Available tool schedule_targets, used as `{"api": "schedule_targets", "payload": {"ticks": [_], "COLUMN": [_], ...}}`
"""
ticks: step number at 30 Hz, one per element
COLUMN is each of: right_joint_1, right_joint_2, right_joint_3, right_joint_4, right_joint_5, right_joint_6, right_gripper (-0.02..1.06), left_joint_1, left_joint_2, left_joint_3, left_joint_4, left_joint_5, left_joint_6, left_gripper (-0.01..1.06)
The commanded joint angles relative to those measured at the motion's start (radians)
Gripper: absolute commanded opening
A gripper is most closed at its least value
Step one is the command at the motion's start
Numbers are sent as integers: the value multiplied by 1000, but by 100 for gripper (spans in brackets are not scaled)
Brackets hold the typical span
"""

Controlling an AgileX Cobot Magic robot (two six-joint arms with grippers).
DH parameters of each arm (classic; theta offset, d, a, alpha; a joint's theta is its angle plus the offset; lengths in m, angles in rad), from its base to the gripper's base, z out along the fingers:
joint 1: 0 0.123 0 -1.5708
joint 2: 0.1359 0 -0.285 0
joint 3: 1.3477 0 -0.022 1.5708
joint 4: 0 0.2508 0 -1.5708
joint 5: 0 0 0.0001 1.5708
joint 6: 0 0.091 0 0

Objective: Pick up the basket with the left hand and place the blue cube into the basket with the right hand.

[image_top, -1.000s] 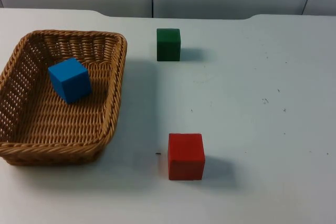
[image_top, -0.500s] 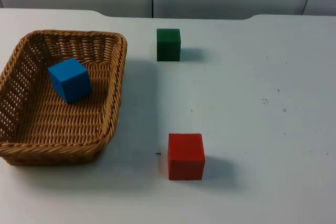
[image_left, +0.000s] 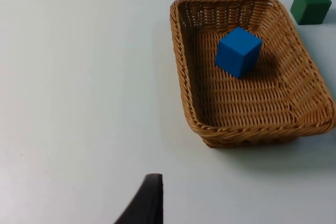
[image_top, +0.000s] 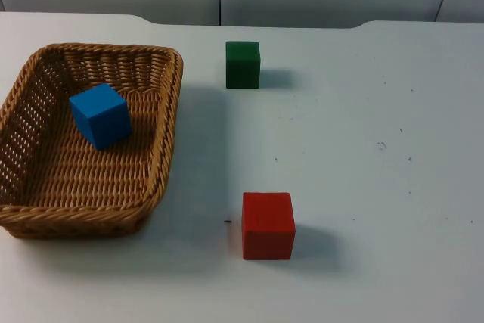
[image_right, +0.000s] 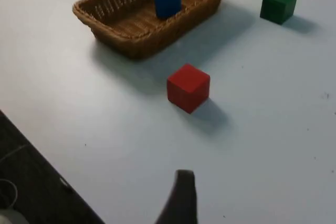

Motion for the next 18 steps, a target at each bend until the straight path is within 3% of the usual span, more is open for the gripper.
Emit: {"api": "schedule_targets", "payload": {"ticks": [1,10,18], "right_joint_1": [3,3,3], "right_joint_2": [-3,-3,-3], "right_joint_3": [-5,7,19], "right_joint_4": [-27,-16,1], "right_joint_5": [33,31,-36], "right_joint_6": [-18,-55,-6], "right_gripper": [73,73,73], "left_joint_1": [-4,-4,-4], "left_joint_2": [-3,-3,-3], "left_joint_3": [2,2,2], "left_joint_4": [-3,-1,-1], "left_joint_5": [-4,-6,-6], "left_joint_6": [1,22,26], "left_gripper": [93,93,93]}}
